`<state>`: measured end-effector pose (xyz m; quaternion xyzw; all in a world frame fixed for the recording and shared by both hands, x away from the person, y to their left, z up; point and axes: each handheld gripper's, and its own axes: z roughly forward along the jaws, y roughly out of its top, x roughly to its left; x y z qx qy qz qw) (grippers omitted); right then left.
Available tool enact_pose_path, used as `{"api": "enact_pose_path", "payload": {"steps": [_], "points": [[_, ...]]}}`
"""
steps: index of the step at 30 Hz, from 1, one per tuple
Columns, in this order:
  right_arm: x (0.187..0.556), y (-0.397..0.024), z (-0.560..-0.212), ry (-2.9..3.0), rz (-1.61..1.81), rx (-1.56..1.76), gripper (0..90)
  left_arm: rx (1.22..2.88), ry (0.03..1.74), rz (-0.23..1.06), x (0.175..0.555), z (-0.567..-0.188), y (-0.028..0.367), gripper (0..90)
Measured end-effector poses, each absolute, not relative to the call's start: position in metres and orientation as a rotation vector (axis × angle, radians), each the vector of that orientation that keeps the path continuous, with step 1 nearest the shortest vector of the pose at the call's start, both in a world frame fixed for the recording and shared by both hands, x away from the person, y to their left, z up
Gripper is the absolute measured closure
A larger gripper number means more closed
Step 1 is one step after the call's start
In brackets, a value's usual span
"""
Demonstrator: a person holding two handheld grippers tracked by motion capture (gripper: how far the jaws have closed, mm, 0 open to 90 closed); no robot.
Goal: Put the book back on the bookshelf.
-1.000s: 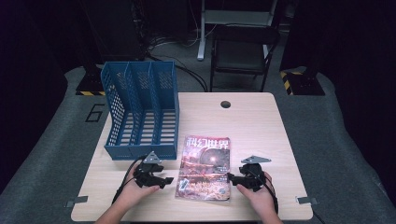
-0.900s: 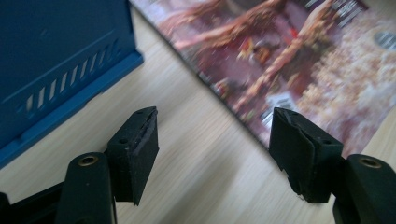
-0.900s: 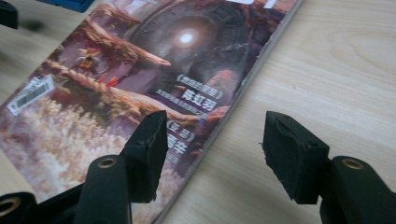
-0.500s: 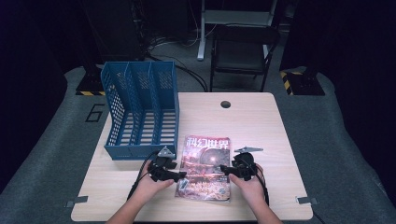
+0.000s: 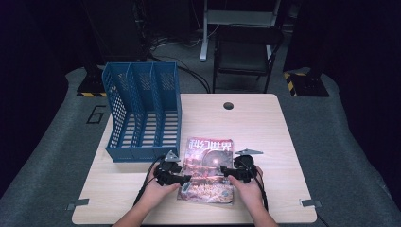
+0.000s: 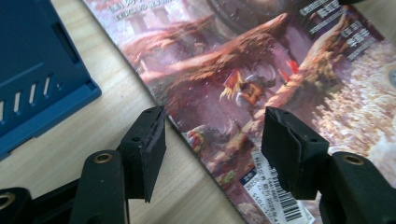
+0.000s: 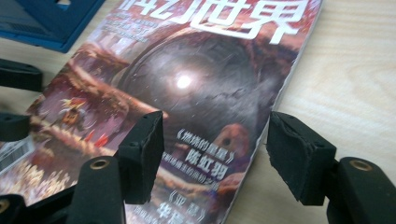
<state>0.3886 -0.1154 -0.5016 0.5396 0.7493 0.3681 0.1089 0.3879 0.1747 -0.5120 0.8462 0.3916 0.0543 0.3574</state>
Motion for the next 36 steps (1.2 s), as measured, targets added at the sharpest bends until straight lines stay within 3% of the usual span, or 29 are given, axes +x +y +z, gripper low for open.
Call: {"api": "enact_pose_path", "payload": {"steps": [10,21,36], "points": [[0.388,-0.115,-0.514,2.239,1.061,1.538,34.9,2.175,1.018,0.117,0.392,-0.512,0.172,41.1],[0.386,-0.116,-0.515,2.221,1.108,1.59,34.0,2.223,0.985,0.2,0.386,-0.512,0.165,41.1],[0.382,-0.127,-0.51,2.228,1.103,1.654,40.2,2.251,0.993,0.221,0.372,-0.51,0.152,41.2]]}}
